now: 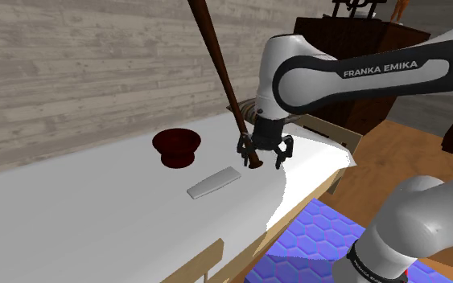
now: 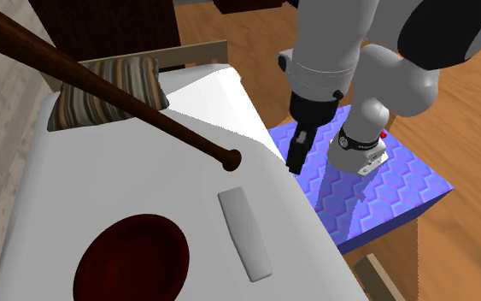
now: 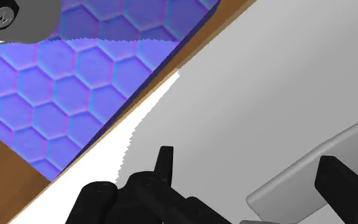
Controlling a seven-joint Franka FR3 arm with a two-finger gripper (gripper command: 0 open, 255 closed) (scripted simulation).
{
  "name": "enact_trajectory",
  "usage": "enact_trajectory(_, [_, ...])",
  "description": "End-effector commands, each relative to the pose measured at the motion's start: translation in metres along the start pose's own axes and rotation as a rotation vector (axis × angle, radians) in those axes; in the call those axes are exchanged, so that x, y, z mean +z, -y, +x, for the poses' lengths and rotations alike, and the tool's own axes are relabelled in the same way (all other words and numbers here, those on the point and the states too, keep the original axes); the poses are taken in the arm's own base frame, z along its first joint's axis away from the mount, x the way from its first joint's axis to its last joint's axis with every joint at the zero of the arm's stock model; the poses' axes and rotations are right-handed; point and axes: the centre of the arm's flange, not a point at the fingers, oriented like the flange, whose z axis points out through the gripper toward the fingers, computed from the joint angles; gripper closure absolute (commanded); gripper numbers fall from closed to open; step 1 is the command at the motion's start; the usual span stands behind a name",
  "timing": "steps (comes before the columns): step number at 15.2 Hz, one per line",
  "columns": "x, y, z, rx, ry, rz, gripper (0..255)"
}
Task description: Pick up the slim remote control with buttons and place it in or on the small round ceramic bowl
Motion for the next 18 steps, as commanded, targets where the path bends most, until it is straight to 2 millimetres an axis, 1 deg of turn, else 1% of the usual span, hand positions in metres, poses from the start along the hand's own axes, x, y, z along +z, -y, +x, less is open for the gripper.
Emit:
enact_trajectory(1, [0.015, 0.02, -0.001, 0.118, -0.006, 0.008, 0])
enact_trajectory(4, [0.036, 0.052, 0.005, 0.28, -0.014, 0.016, 0])
enact_trajectory(7, [0.056, 0.083, 0.017, 0.441, -0.023, 0.024, 0])
enact_trajectory(10, [0.076, 0.111, 0.033, 0.603, -0.031, 0.032, 0])
enact_trajectory(13, [0.095, 0.137, 0.054, 0.765, -0.04, 0.04, 0])
enact_trajectory(14, [0.097, 0.14, 0.056, 0.782, -0.041, 0.041, 0])
enact_trajectory(18, [0.118, 0.14, 0.058, 0.782, -0.041, 0.041, 0])
